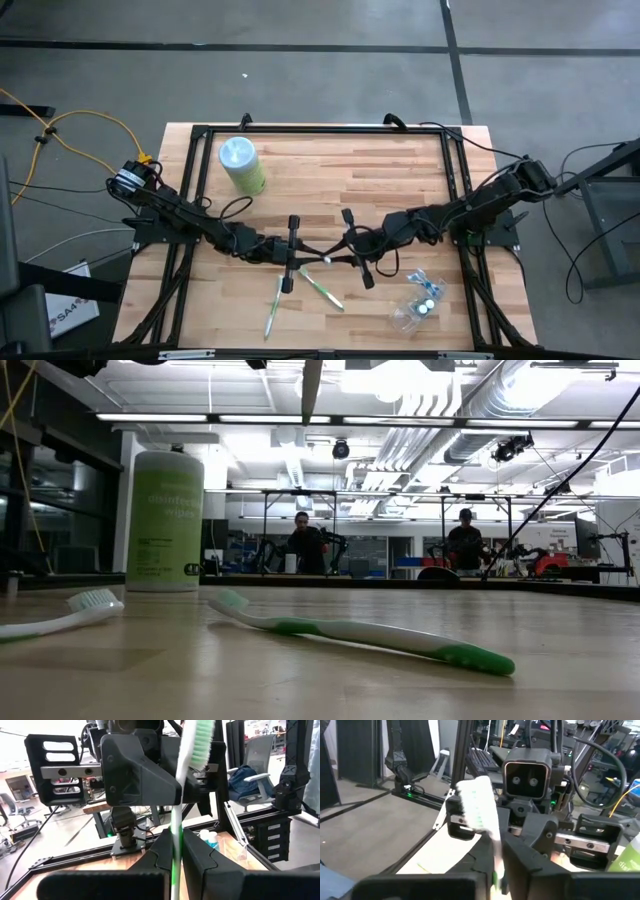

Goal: Pick & Place toothbrushing station
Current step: Put the top green toothbrush into the left section of the transparent organizer

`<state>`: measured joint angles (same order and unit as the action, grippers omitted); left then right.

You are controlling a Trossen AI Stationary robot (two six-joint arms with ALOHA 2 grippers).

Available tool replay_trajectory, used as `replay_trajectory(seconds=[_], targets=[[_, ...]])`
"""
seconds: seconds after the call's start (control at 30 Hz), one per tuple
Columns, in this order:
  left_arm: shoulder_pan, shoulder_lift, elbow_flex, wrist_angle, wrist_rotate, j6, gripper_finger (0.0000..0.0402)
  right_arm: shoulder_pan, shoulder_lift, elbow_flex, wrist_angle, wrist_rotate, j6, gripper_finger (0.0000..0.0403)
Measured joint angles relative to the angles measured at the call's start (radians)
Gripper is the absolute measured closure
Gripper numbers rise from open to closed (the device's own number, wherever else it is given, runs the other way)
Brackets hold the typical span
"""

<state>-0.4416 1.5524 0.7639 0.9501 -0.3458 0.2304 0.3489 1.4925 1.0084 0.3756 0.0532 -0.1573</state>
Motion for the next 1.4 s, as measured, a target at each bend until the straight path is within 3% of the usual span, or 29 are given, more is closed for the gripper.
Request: replay_trajectory(seconds=[0.07, 0.4, 0.77, 0.93, 1.13, 1.4], targets=[[0.000, 0.000, 0.000, 0.000, 0.000, -0.005, 0.0390, 0.000, 0.000, 0.000, 0.000, 0.001, -0.012, 0.0388], [0.000, 0.000, 0.000, -0.004, 0.001, -0.032, 0.0384, 0.000, 0.000, 0.000, -0.006, 0.000, -0.010, 0.0395], [-0.006, -0.001, 0.000, -0.003, 0.002, -0.017, 0.0279, 0.005, 0.000, -0.001, -0.041, -0.011, 0.037, 0.0397], [-0.019, -0.001, 0.000, -0.003, 0.002, -0.015, 0.0251, 0.029, 0.000, -0.001, -0.061, 0.009, 0.044, 0.0397], [-0.036, -0.001, 0.000, -0.003, 0.001, -0.016, 0.0245, 0.099, -0.038, -0.001, -0.118, 0.176, 0.053, 0.0397], [-0.042, -0.001, 0.000, -0.003, 0.000, -0.038, 0.0244, 0.290, -0.107, -0.001, -0.178, 0.474, 0.070, 0.0397]])
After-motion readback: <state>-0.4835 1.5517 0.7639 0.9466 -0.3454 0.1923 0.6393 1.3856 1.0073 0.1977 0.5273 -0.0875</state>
